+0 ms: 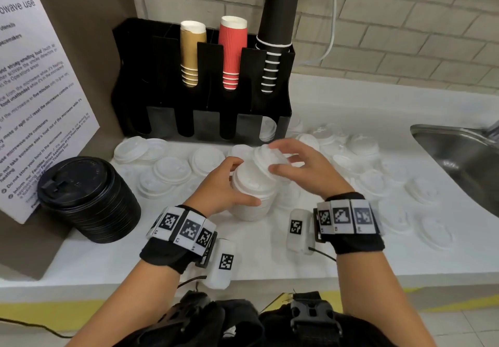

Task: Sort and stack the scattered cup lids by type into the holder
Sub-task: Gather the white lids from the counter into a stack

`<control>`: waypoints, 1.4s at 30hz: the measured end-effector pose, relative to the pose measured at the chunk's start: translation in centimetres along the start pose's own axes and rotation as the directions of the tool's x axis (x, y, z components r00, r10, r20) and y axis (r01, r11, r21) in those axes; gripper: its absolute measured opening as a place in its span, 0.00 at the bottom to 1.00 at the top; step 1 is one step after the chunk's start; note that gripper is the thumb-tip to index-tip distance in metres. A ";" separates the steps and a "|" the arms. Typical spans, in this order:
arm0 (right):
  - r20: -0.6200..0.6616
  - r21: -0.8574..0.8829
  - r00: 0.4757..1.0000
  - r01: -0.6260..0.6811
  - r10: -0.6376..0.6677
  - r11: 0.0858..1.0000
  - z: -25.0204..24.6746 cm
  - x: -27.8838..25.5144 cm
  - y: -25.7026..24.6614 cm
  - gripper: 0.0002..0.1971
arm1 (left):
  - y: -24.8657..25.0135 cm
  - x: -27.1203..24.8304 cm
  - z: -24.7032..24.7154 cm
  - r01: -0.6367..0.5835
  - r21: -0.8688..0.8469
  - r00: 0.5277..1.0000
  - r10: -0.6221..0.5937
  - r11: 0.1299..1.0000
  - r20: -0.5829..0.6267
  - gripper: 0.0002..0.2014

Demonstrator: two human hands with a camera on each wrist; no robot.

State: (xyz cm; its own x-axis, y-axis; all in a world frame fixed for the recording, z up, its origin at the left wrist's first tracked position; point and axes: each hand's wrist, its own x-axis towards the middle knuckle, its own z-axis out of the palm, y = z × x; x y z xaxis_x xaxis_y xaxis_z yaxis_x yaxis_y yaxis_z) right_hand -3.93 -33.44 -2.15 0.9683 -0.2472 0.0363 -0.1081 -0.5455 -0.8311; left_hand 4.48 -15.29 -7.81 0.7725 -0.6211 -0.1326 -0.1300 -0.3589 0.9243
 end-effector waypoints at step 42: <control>-0.194 -0.456 0.687 -0.696 0.701 0.555 -4.6 -3.5 8.2 0.45 | -0.5 0.1 0.2 -0.074 -0.027 0.997 0.073 0.997 -0.016 0.35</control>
State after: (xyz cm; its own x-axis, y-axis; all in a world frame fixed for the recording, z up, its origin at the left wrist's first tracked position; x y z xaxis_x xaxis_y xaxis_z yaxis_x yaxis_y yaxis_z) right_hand -9.30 -40.77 -6.53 0.5454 -0.7075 -0.4494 -0.8362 -0.4959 -0.2340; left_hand 4.53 -15.34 -8.32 0.7709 -0.6343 -0.0584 -0.1699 -0.2932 0.9408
